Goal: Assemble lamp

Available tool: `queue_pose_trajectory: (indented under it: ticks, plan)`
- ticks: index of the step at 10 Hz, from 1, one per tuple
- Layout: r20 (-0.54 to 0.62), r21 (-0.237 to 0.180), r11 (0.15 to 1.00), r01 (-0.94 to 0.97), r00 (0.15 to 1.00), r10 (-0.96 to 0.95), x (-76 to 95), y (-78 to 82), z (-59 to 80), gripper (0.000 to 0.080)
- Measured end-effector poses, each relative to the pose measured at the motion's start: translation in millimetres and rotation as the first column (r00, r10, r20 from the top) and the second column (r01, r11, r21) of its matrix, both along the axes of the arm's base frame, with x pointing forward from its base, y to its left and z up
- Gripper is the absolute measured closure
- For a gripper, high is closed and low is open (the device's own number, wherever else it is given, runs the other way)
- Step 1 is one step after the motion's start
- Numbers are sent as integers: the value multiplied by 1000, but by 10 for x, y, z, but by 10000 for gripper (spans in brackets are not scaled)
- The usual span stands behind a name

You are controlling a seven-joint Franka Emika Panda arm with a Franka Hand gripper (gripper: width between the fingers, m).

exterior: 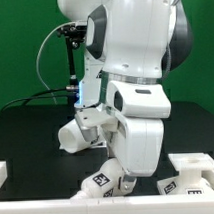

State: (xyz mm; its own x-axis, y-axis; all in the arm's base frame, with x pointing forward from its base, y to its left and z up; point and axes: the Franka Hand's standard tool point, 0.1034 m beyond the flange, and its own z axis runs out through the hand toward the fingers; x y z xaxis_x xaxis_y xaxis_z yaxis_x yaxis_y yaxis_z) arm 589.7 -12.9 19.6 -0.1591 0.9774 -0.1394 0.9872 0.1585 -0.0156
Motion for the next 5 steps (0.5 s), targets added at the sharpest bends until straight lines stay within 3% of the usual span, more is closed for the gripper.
queue_pose_trajectory:
  ticks: [4,5]
  plan:
    - [-6,-1,1000,6,1000,-6,-20,-7,-40,100]
    - [-6,-1,1000,6,1000,-6,-20,-8,-41,222]
